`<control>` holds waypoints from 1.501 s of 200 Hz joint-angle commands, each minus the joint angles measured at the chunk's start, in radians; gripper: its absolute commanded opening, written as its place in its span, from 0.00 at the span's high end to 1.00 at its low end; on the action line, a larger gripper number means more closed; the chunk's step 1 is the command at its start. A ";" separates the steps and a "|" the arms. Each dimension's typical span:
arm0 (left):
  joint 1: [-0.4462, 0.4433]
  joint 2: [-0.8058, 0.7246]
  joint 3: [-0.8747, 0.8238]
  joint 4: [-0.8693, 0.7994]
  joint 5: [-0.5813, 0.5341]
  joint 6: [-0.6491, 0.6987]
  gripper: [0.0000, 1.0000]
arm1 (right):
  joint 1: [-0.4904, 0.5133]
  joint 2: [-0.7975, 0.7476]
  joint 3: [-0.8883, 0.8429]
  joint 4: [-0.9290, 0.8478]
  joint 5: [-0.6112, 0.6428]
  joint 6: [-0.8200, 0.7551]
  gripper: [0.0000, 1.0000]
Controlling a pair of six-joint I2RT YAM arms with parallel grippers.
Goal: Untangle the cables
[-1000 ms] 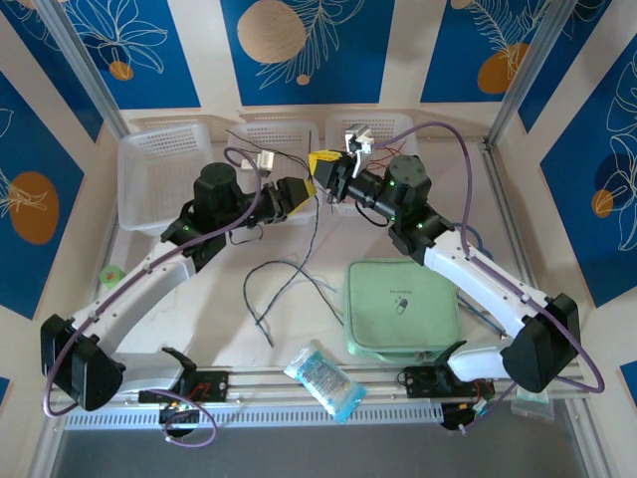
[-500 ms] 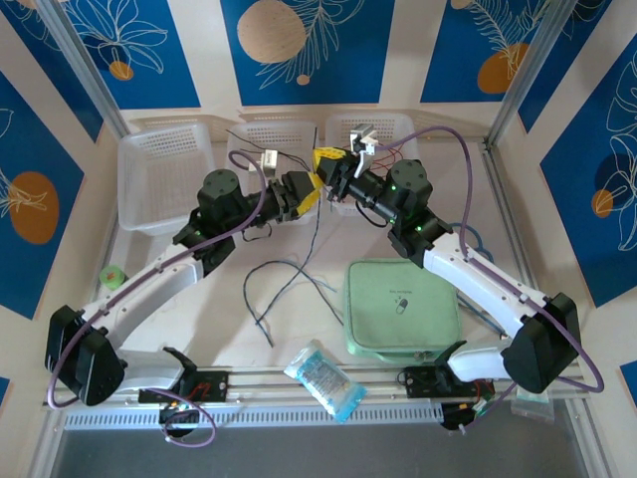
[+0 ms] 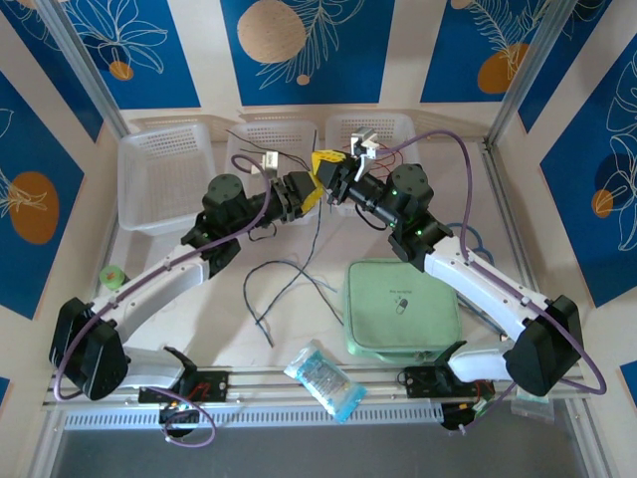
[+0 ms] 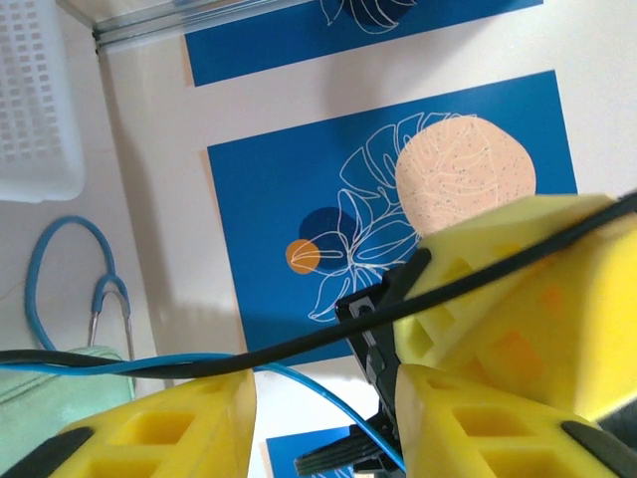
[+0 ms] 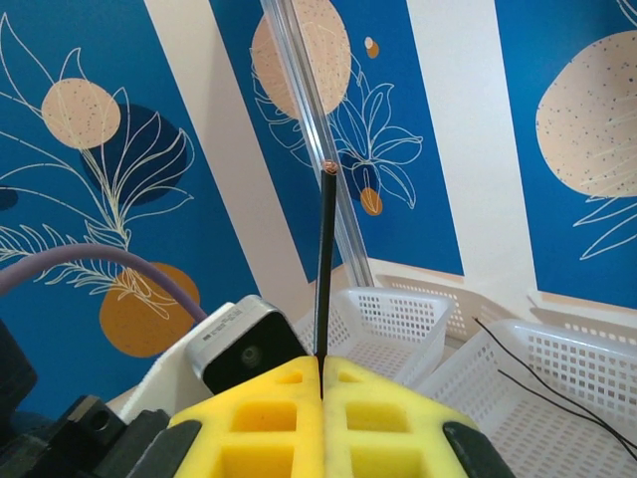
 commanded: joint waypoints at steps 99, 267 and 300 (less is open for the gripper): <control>-0.003 -0.081 0.053 -0.218 -0.034 0.159 1.00 | -0.081 -0.086 -0.018 -0.001 0.010 -0.003 1.00; 0.309 -0.198 0.282 -0.660 0.205 0.369 1.00 | -0.385 -0.238 -0.096 -0.076 0.007 0.108 1.00; 0.405 -0.231 0.302 -0.730 0.254 0.397 1.00 | -0.469 -0.272 -0.102 -0.095 0.000 0.132 1.00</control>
